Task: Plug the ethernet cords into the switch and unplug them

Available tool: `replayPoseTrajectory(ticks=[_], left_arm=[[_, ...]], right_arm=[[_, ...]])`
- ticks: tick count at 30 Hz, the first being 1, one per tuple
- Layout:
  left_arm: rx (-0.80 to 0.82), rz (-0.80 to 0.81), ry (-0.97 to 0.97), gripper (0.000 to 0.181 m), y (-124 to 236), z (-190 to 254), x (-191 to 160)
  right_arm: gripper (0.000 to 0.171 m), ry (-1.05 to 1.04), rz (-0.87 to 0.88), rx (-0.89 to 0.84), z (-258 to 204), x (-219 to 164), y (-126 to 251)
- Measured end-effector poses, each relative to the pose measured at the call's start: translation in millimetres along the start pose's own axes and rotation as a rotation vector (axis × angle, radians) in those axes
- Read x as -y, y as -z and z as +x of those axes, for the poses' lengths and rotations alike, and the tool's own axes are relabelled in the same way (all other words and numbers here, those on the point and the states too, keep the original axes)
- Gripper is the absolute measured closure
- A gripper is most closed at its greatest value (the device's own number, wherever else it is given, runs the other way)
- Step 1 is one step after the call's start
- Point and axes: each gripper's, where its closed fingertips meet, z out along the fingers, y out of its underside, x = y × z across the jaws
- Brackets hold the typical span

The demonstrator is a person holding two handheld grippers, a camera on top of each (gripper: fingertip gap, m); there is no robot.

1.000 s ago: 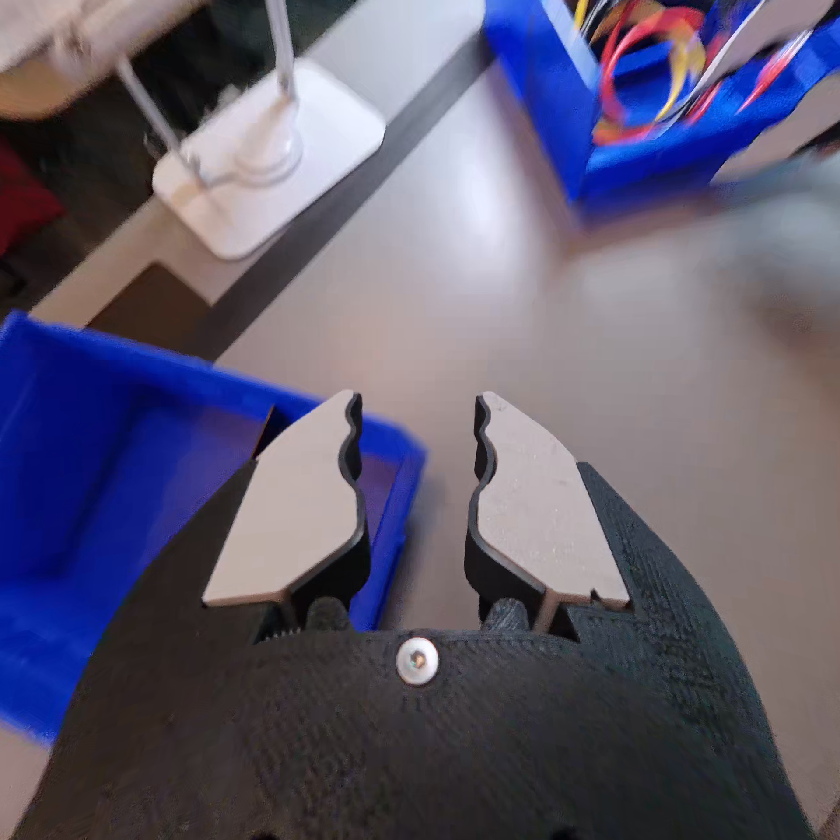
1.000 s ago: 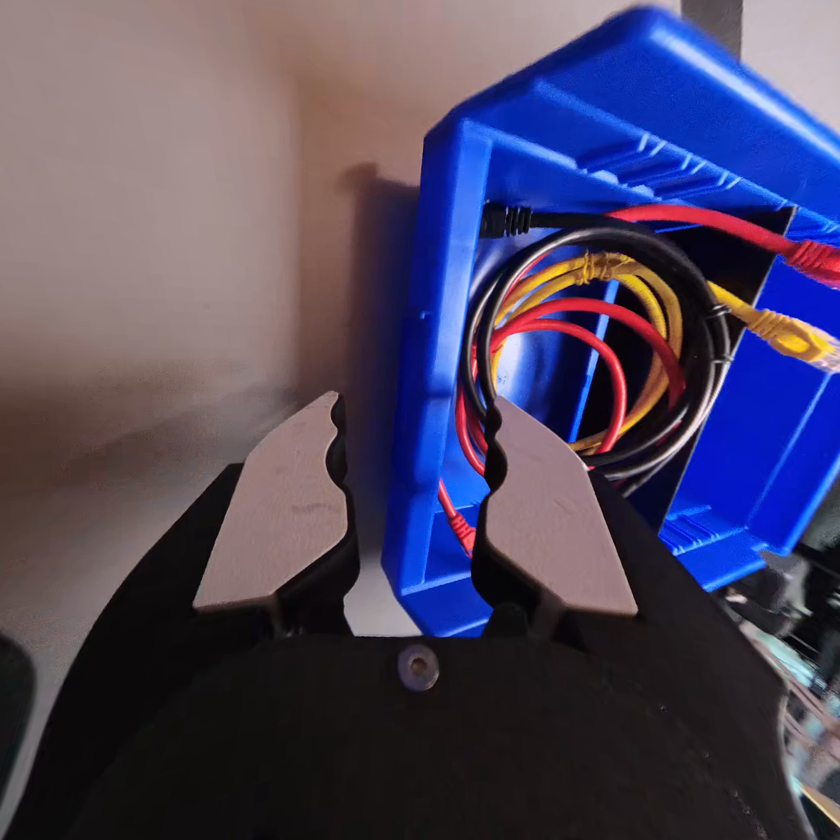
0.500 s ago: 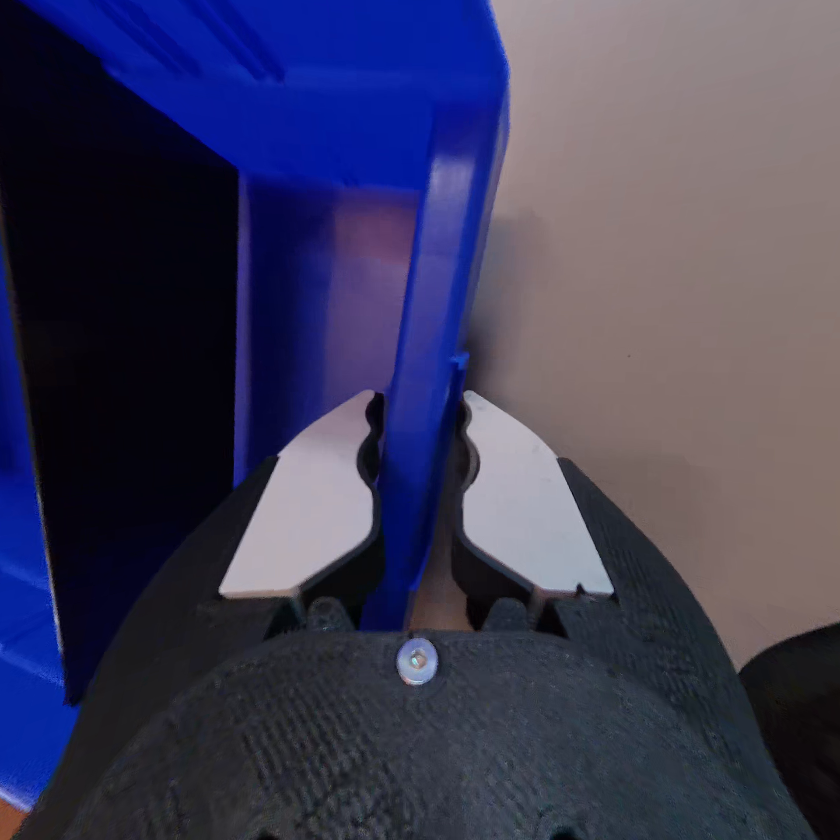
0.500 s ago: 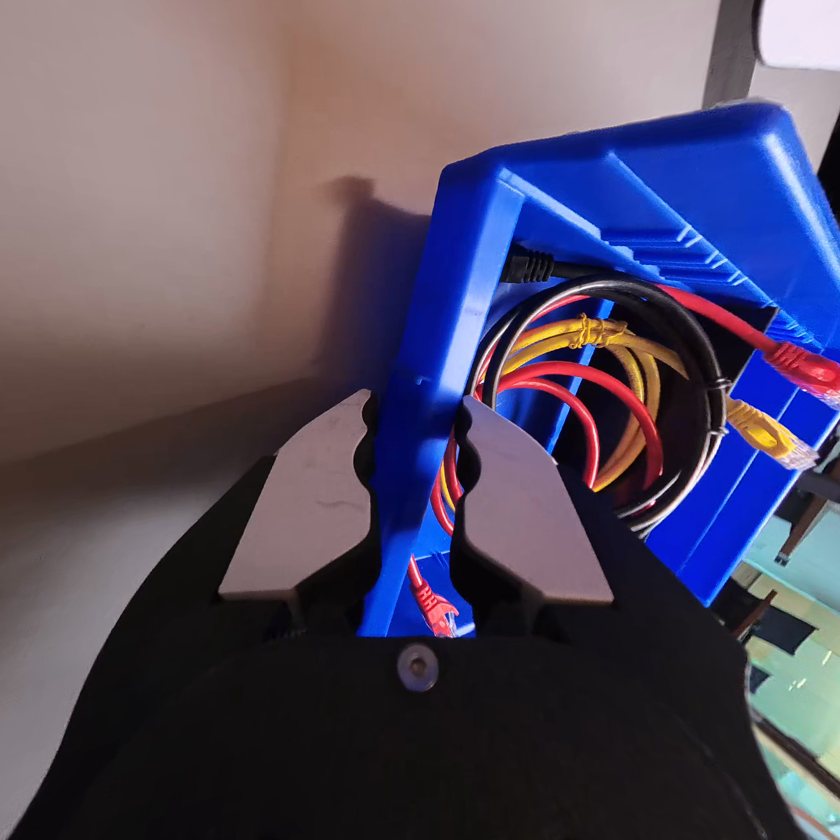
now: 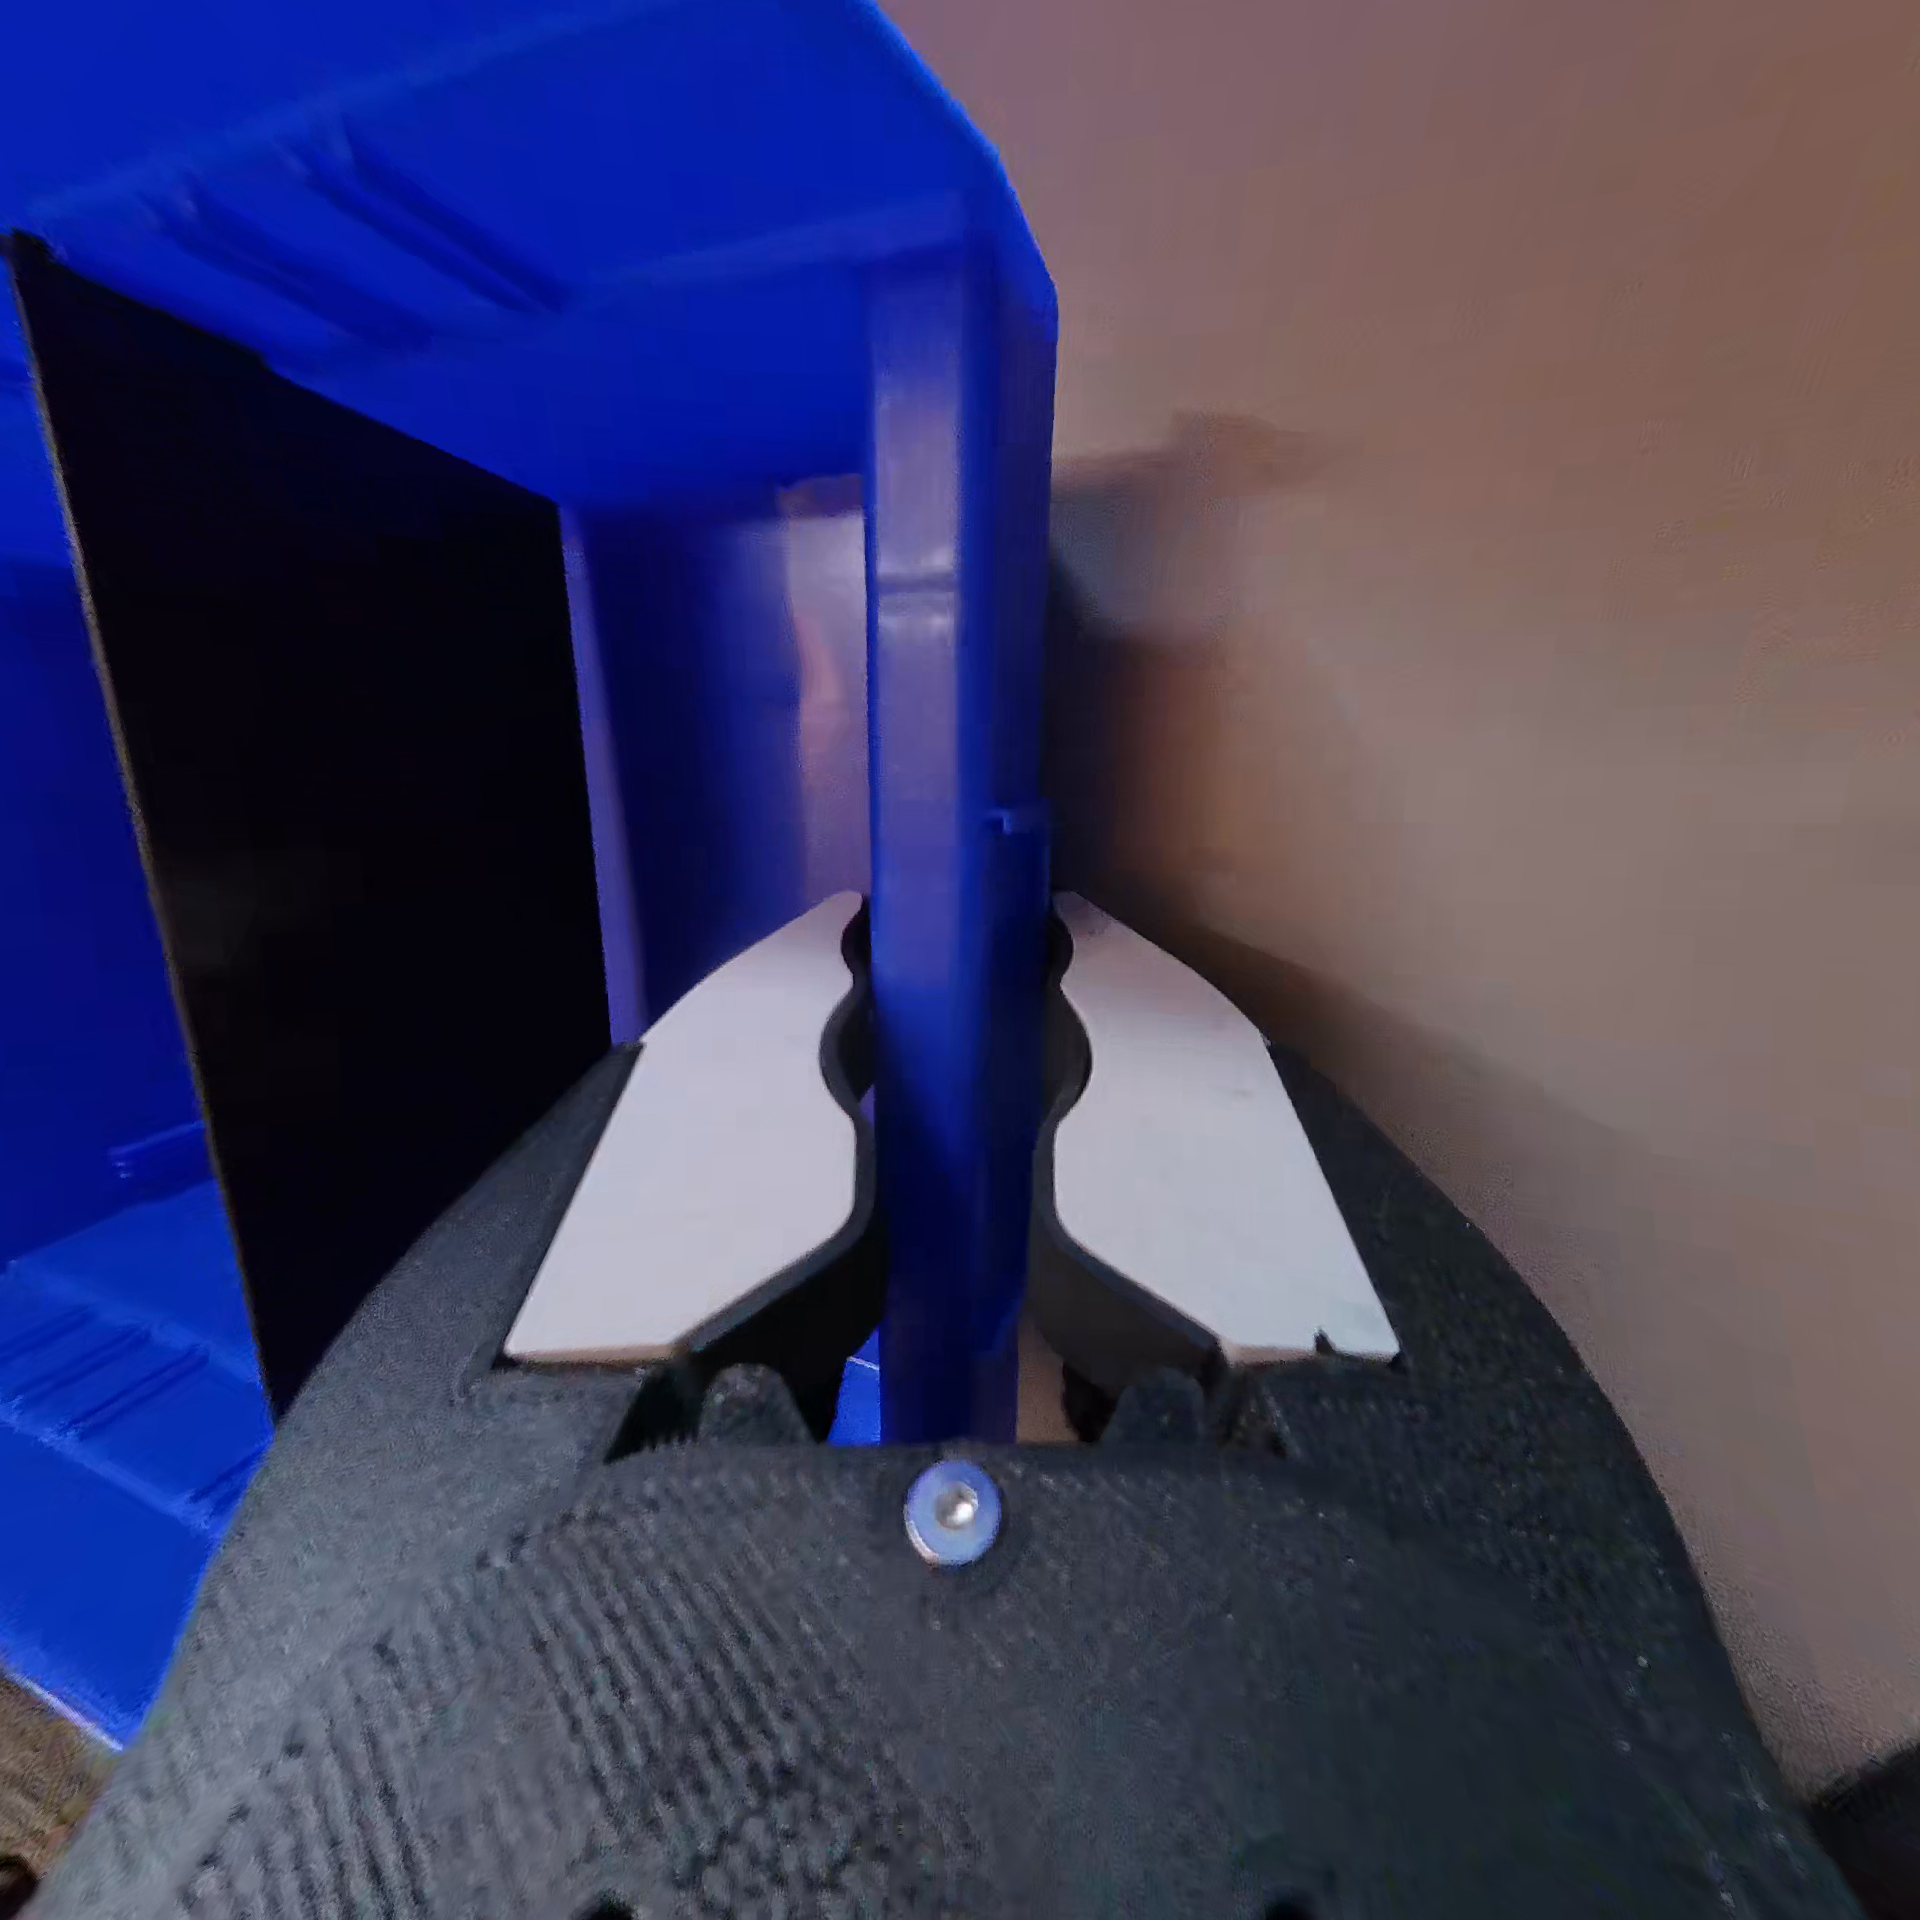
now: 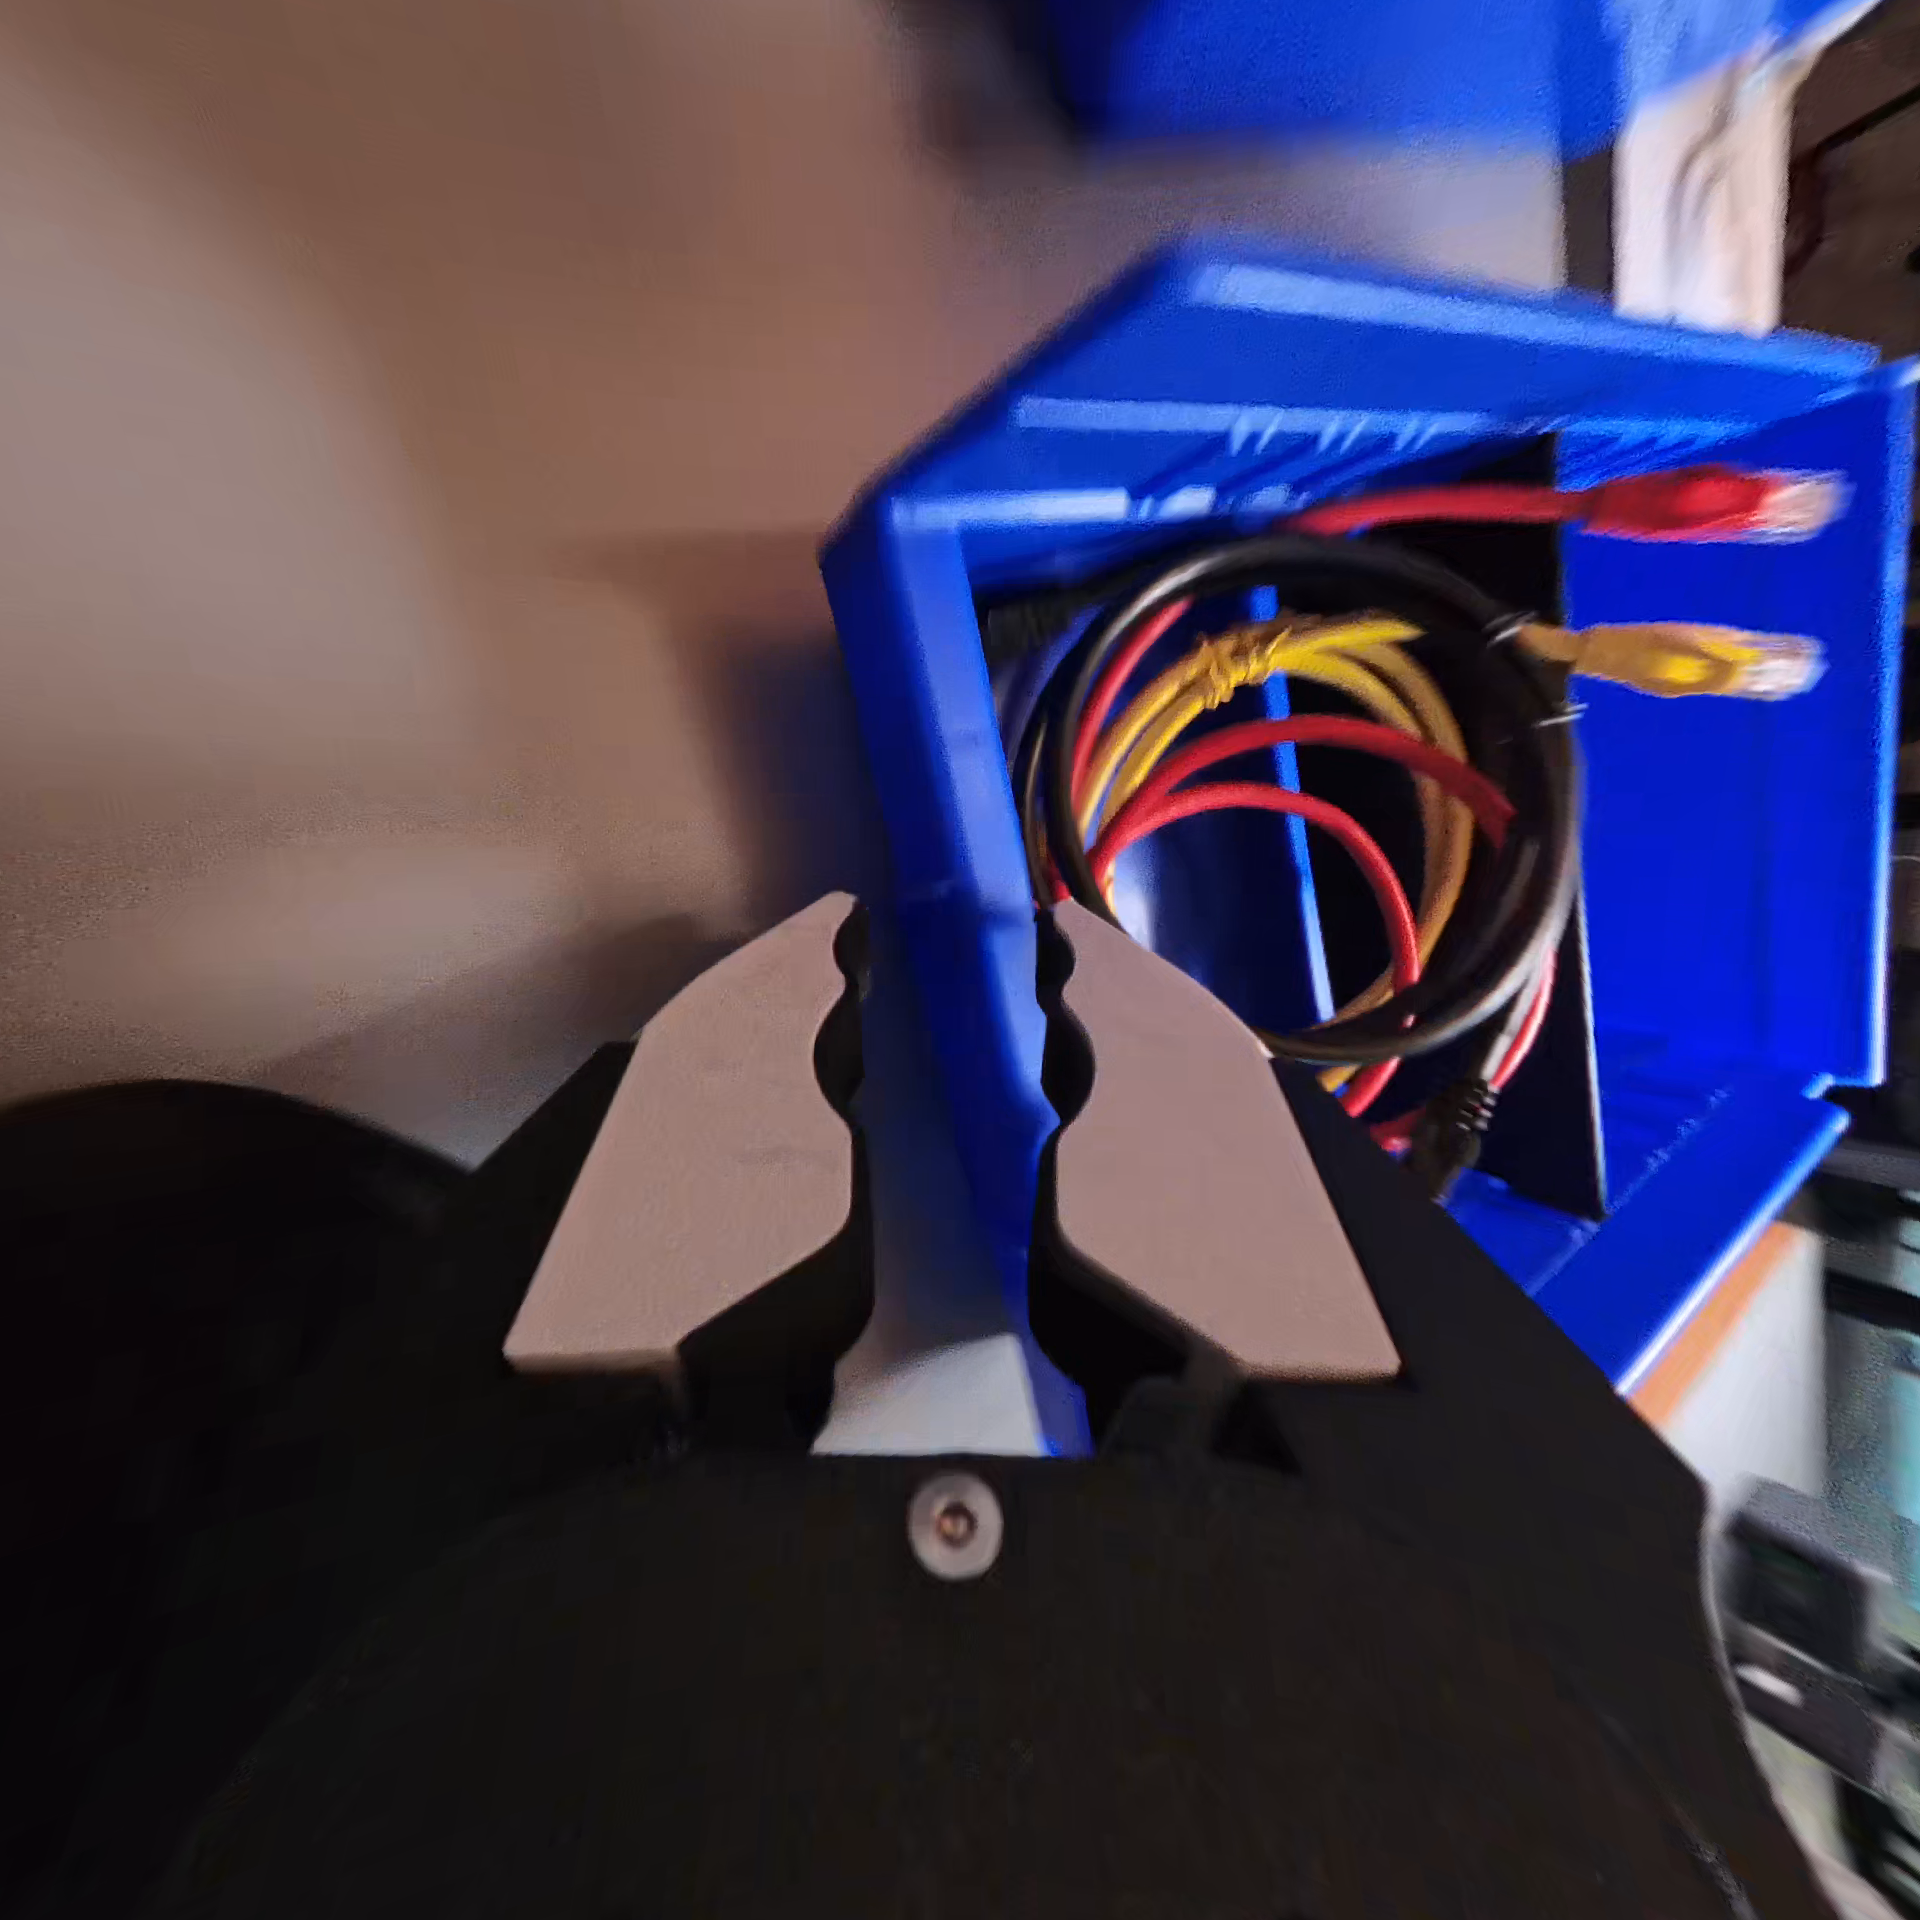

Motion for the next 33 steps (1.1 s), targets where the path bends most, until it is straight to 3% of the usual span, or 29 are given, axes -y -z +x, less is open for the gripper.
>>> replayPoseTrajectory(ticks=[4,8,11,16,19,24,33], left_arm=[[0.071,0.113,-0.135,0.149,-7.9,-12.9,37.1],[0.103,0.376,0.039,0.137,30.7,-23.4,70.0],[-0.045,0.612,0.302,0.134,66.3,2.6,103.5],[-0.277,0.864,0.712,0.116,61.5,57.3,174.6],[-0.152,0.865,0.841,0.112,39.3,49.4,196.0],[0.111,0.806,0.844,0.128,23.9,28.9,197.3],[0.184,0.801,0.849,0.146,37.4,13.3,192.2]], right_arm=[[0.141,-0.326,0.352,-0.067,10.7,26.3,77.3],[0.133,-0.658,0.387,-0.306,45.7,-46.3,121.4],[0.126,-0.848,0.356,-0.400,51.4,-99.9,113.7],[0.116,-1.026,0.412,-0.361,74.4,-102.0,62.3],[0.123,-1.056,0.396,-0.325,86.9,-91.0,37.7],[0.161,-1.055,0.316,-0.502,101.9,-107.0,25.9],[0.162,-1.006,0.343,-0.609,102.0,-85.8,54.9]])
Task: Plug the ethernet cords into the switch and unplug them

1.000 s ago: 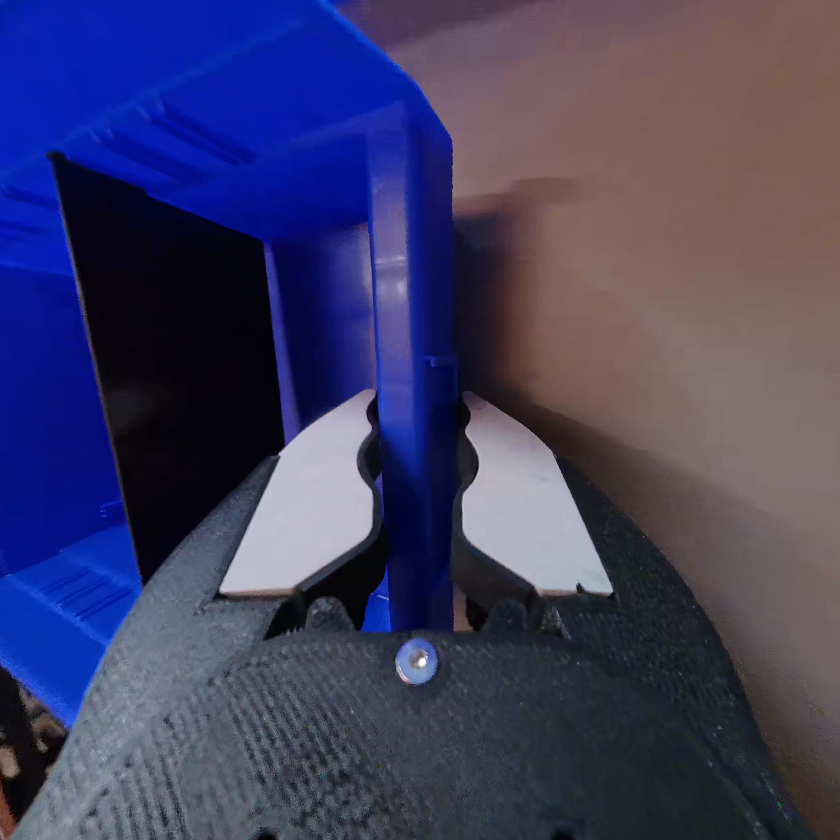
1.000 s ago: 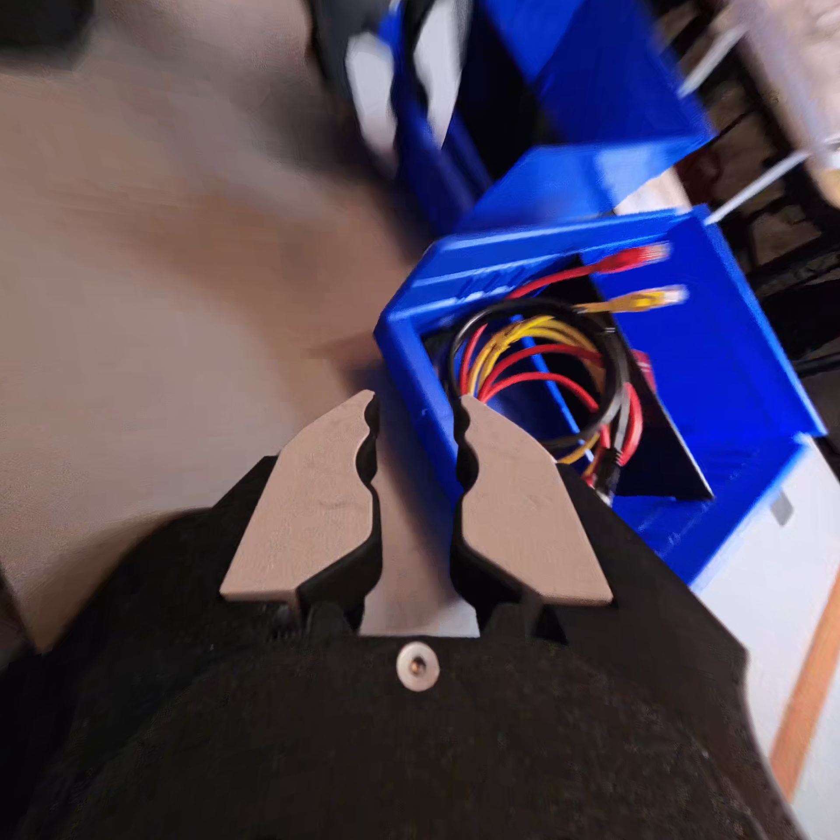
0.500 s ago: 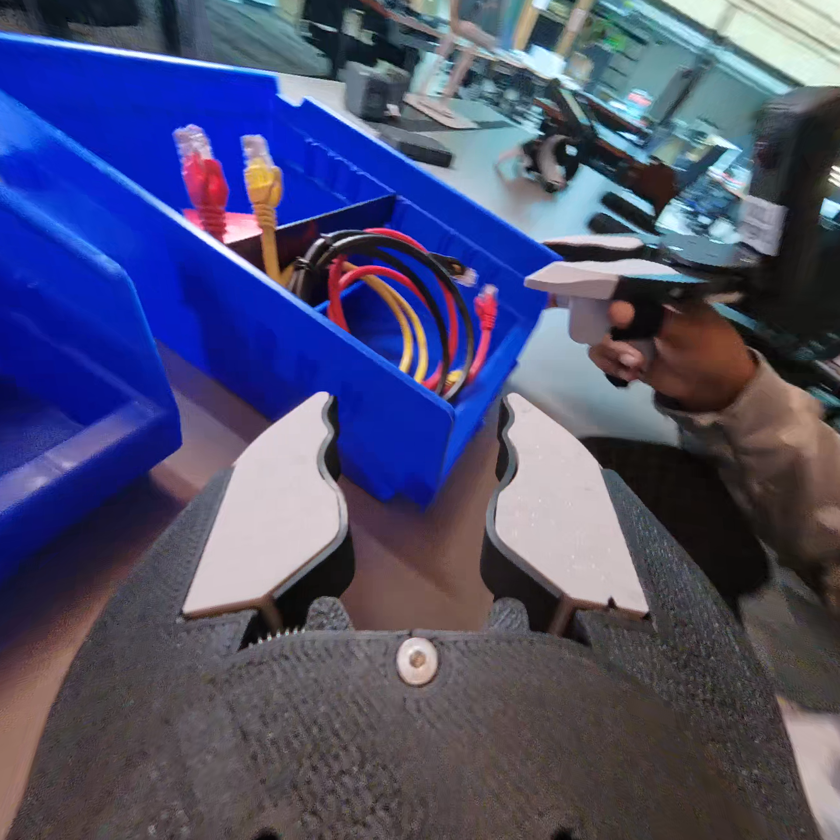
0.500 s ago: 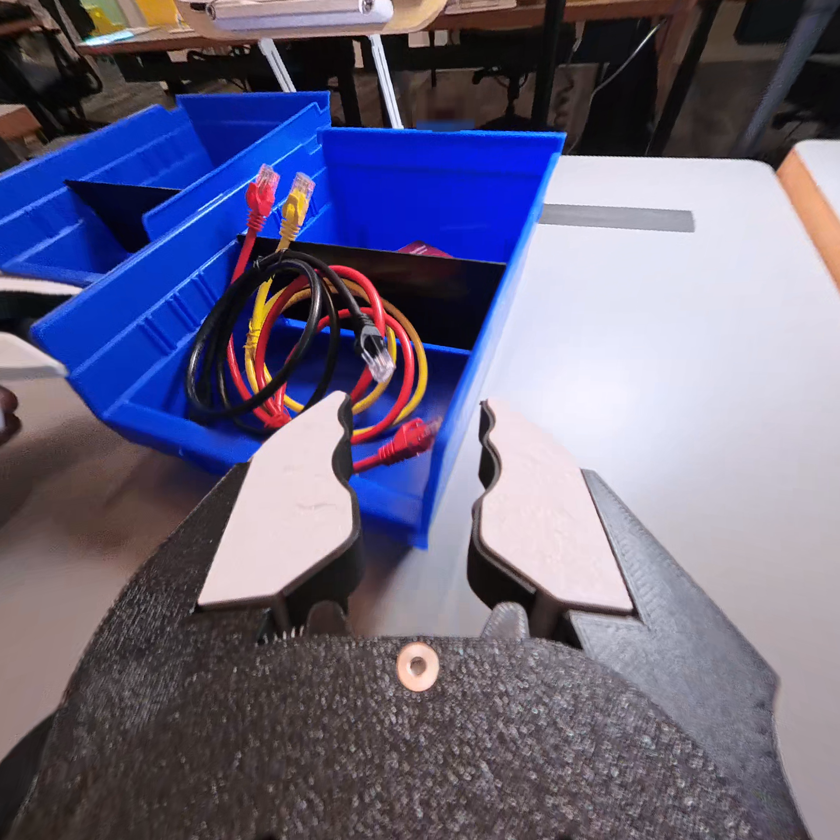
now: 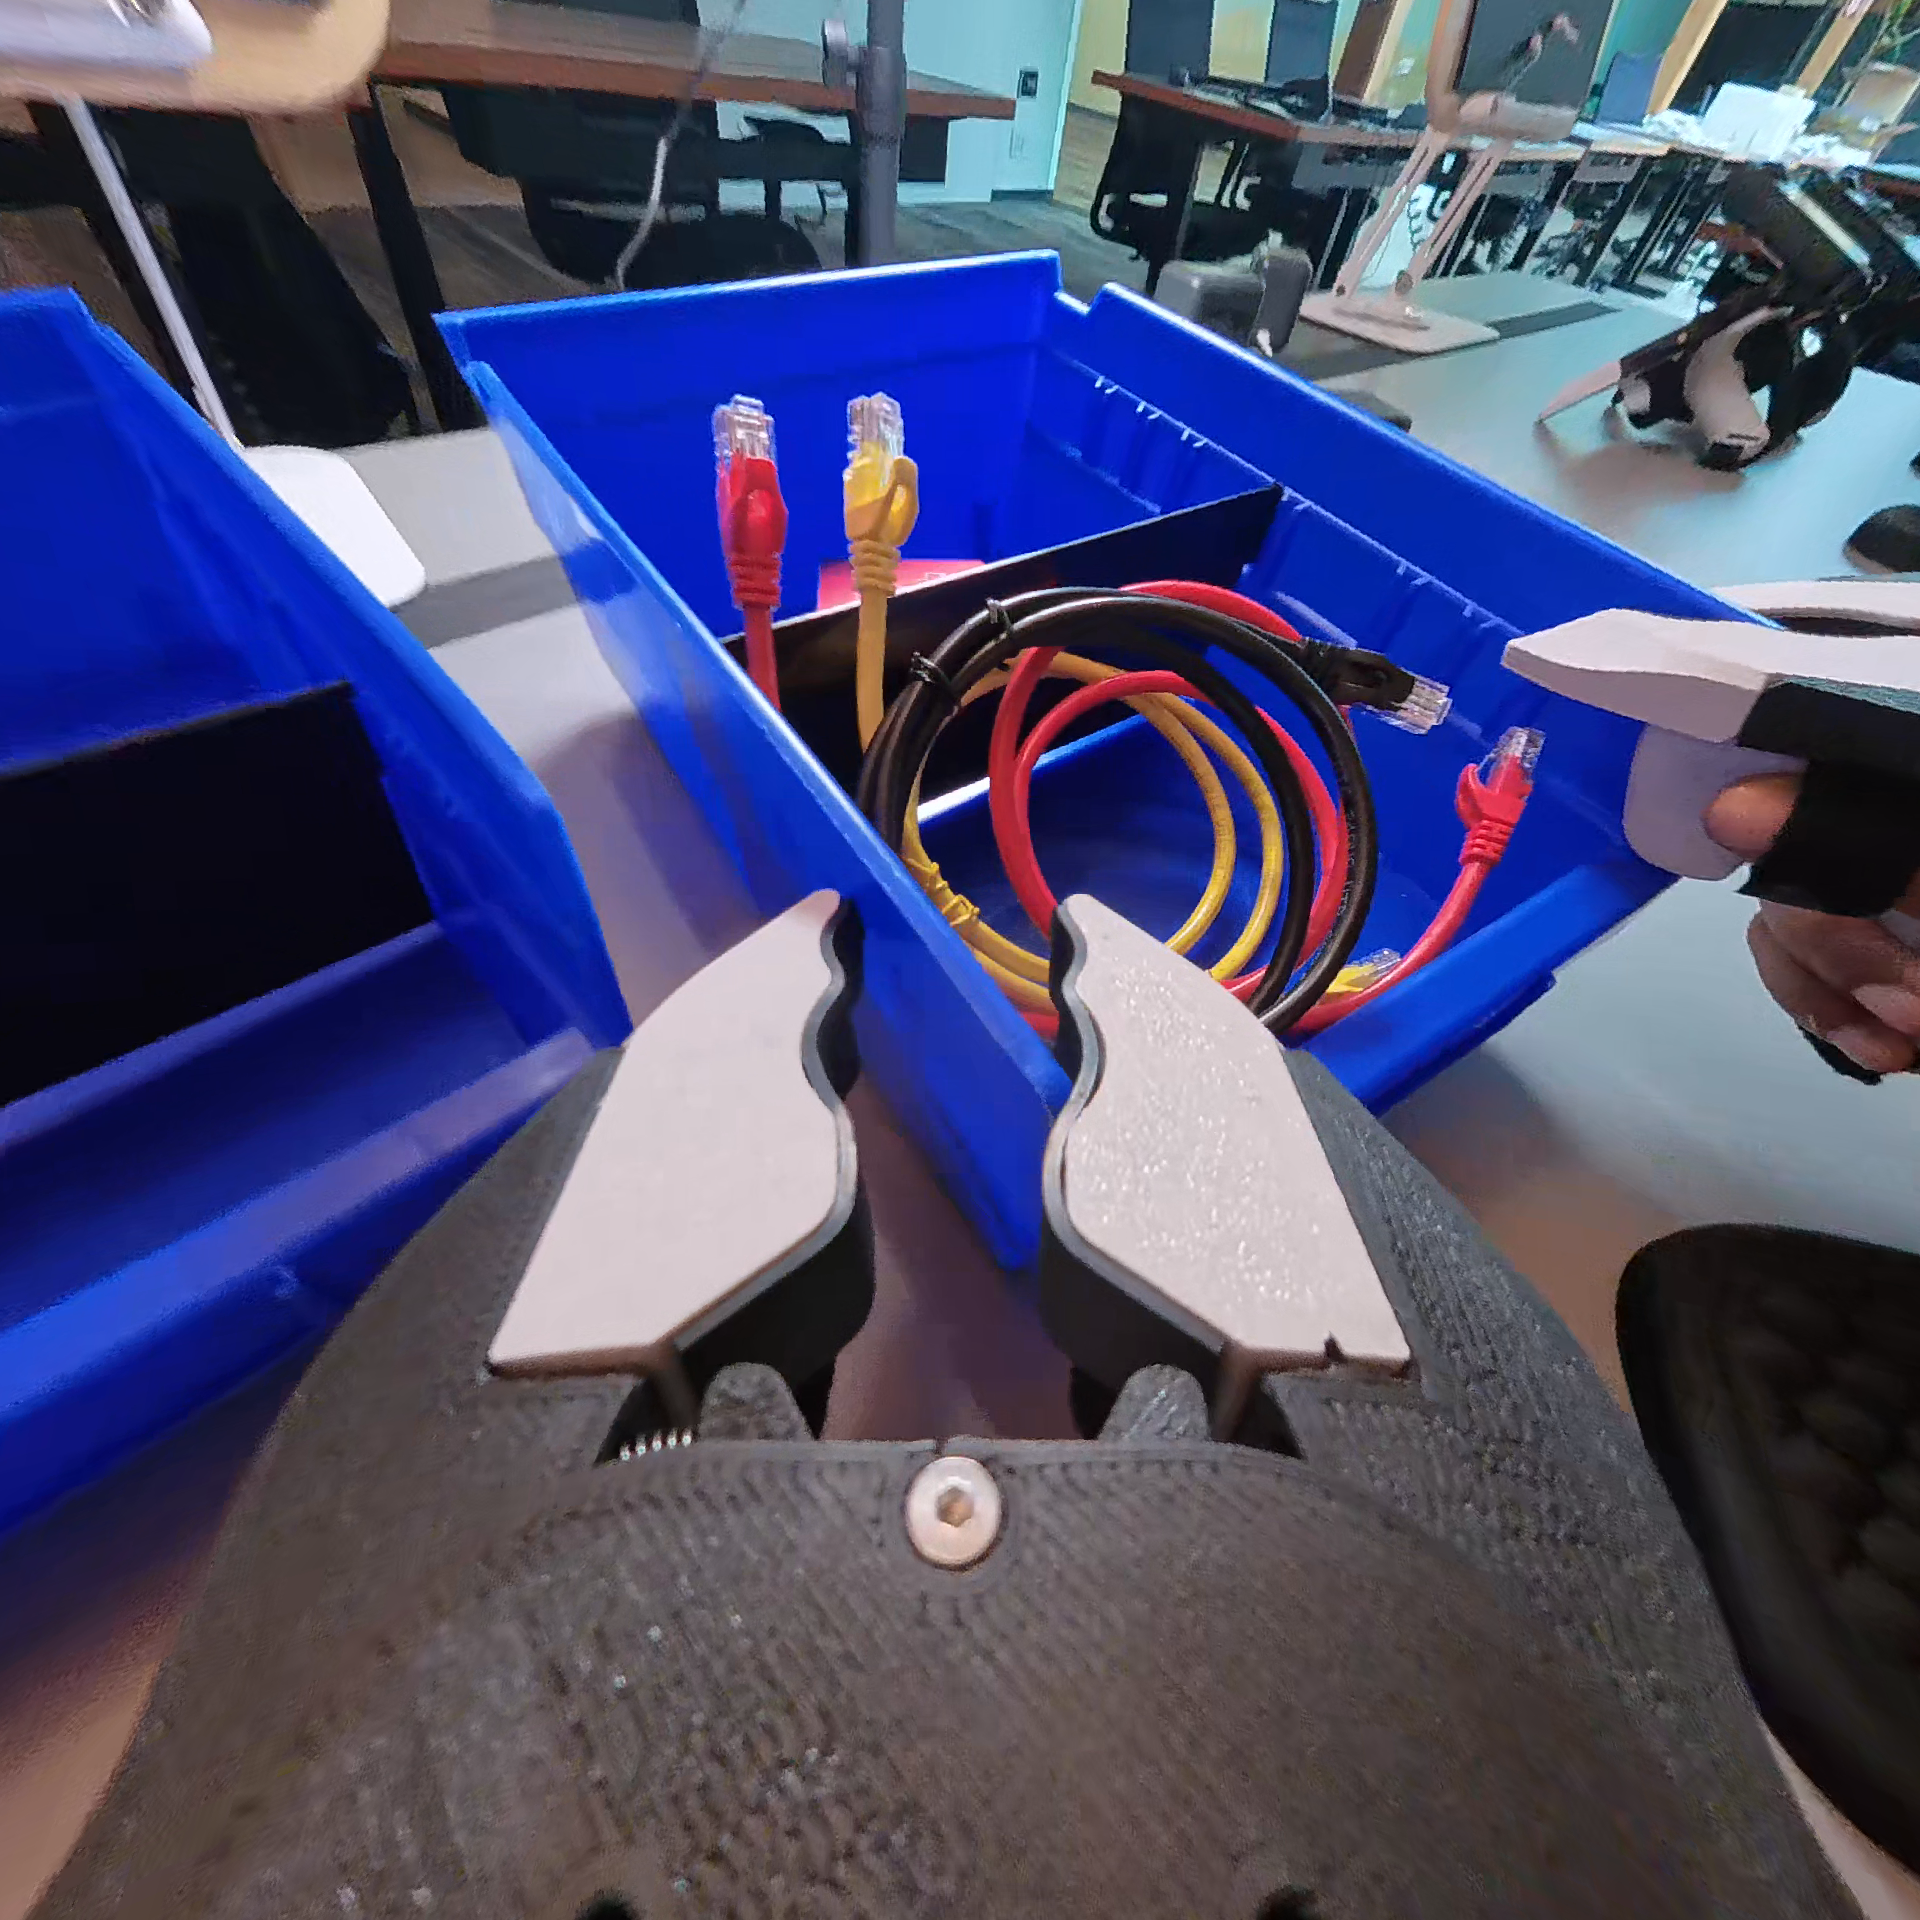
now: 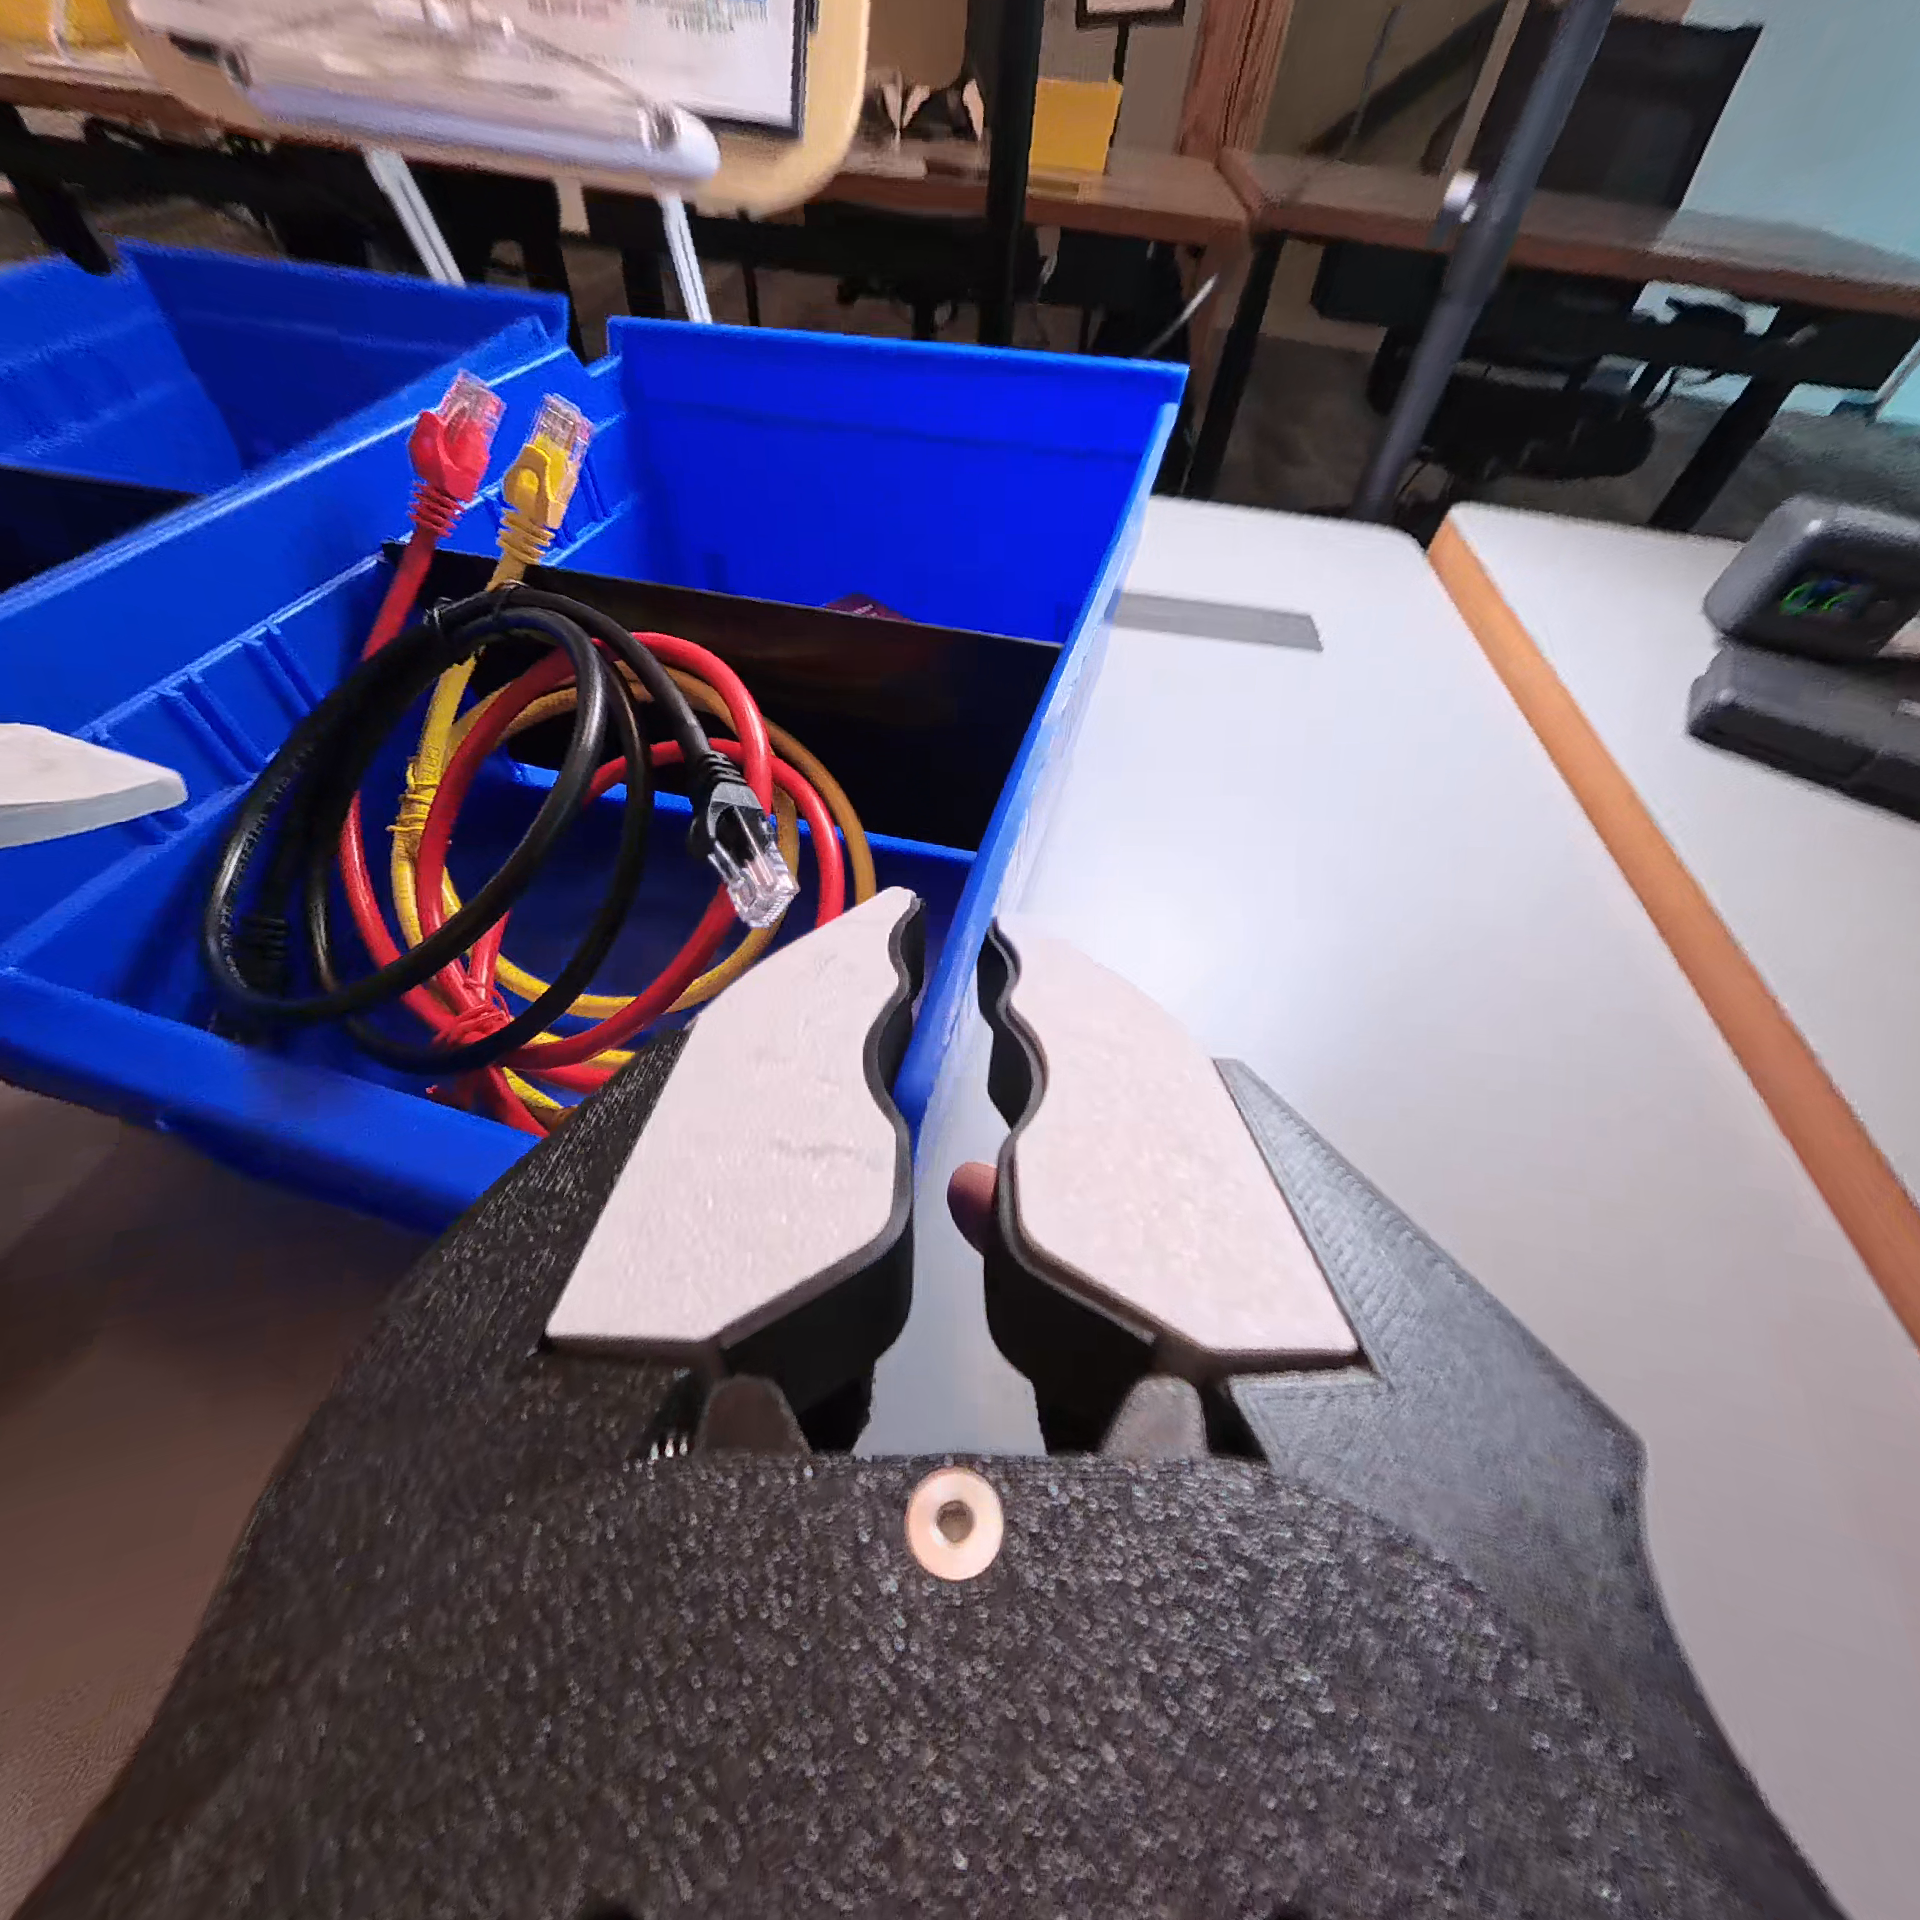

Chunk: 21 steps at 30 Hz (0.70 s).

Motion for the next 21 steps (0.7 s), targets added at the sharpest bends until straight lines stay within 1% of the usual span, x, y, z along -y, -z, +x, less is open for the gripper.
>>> replayPoseTrajectory(ticks=[2,5,8,11,13,16,18,21], left_arm=[[0.020,0.052,-0.030,0.148,13.3,-3.5,21.6],[0.066,0.135,-0.072,0.150,49.6,-18.7,64.0],[0.144,0.222,-0.079,0.151,103.4,-49.2,101.6],[0.260,0.275,-0.084,0.151,168.0,-90.2,122.6],[0.340,0.295,-0.073,0.152,215.1,-120.9,125.4],[0.471,0.273,-0.040,0.153,281.7,-170.8,113.4],[0.552,0.228,-0.022,0.154,317.3,-202.5,95.3],[0.622,0.164,0.046,0.154,352.4,-245.7,55.4]], right_arm=[[0.161,0.005,0.052,-0.007,-7.2,22.4,7.1],[0.161,0.013,0.149,0.032,-33.9,69.6,17.4],[0.159,0.031,0.235,0.120,-82.9,120.5,20.9],[0.158,0.028,0.273,0.247,-149.6,157.9,12.6],[0.157,0.017,0.270,0.356,-204.1,171.7,5.8],[0.154,0.011,0.240,0.505,-290.5,175.4,-6.4],[0.153,0.007,0.199,0.586,-342.7,168.1,-17.6],[0.152,-0.005,0.121,0.674,-406.7,144.4,-37.1]])
